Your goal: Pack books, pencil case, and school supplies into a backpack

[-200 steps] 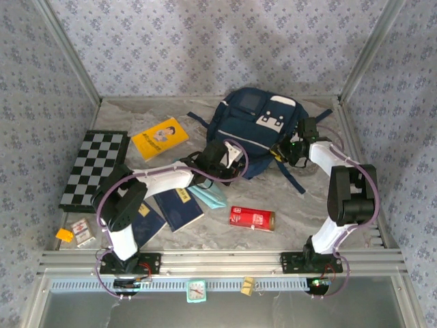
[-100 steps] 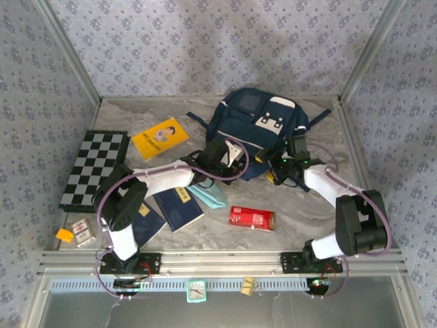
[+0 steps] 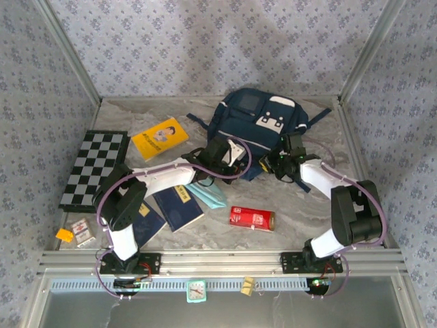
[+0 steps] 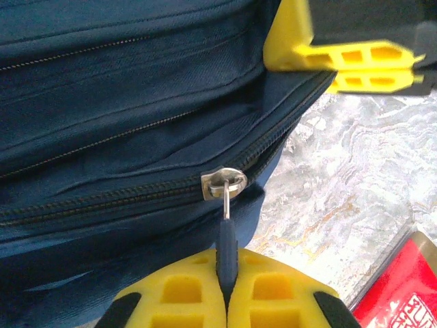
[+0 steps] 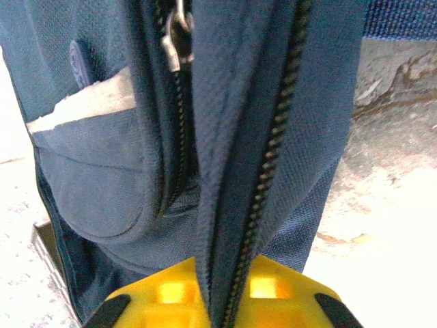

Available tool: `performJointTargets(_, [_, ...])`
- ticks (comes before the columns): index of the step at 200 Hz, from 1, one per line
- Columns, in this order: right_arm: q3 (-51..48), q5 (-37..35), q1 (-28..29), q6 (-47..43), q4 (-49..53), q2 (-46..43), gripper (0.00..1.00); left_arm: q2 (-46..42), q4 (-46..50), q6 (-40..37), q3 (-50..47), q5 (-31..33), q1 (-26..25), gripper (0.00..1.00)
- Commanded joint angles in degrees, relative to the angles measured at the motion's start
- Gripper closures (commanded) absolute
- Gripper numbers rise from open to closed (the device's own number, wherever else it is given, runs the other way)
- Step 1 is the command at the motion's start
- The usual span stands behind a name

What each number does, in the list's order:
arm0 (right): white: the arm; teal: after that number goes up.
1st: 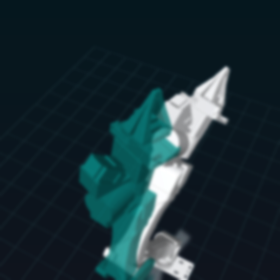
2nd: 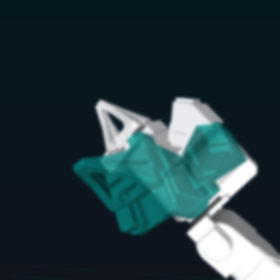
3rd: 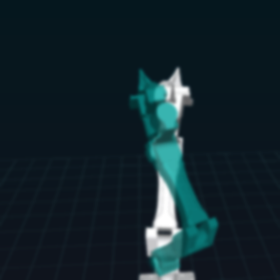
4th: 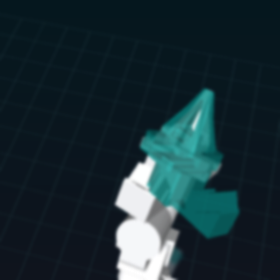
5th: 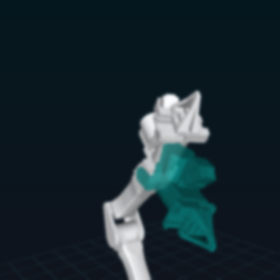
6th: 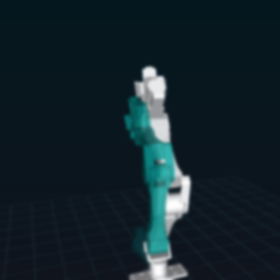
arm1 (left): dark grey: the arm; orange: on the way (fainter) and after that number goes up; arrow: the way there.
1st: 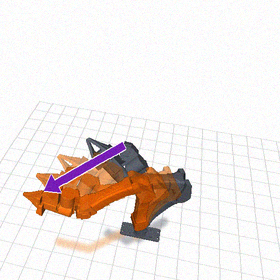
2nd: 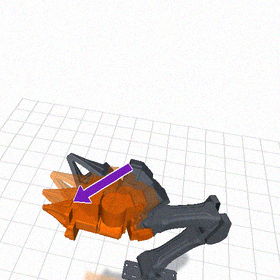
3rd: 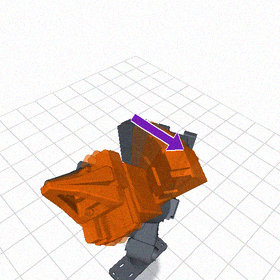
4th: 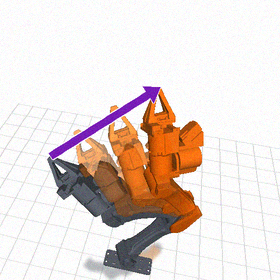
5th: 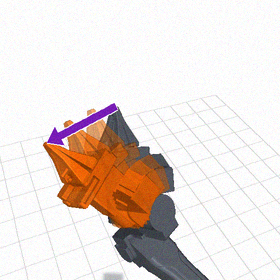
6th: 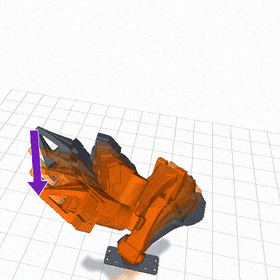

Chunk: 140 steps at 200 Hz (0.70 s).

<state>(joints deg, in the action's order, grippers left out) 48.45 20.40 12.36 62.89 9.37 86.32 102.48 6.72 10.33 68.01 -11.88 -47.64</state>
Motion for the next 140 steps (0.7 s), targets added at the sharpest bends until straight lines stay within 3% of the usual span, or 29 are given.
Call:
performJointTargets(1, [3.8, -1.8, -4.2, -10.4, 4.7, 0.3, 0.95, -3.1, 3.1, -2.7, -0.6, 1.6, 0.7, 1.0])
performJointTargets(35, [8.5, 3.9, -11.3, -19.7, 7.5, 4.4, 0.97, -4.9, 4.0, -2.7, -4.4, 2.7, 2.8, 1.0])
performJointTargets(60, [15.7, 5.1, -13.2, -25.3, 11.4, 9.5, 0.97, -4.5, 4.6, -2.4, -4.5, 2.3, 3.3, 1.0])
performJointTargets(102, [23.7, 3.4, -15.4, -25.6, 13.6, 14.3, 0.92, -1.9, 4.4, -0.9, -0.6, 0.2, 1.0, 1.0])
performJointTargets(111, [23.9, 4.2, -15.2, -25.5, 13.8, 14.1, 0.89, -1.4, 3.9, -0.7, 0.3, 0.5, 0.3, 1.0])
performJointTargets(140, [20.5, 7.1, -13.8, -24.2, 14.0, 10.3, 0.64, -0.1, 1.1, 1.3, 1.8, 2.3, -0.4, 1.0])
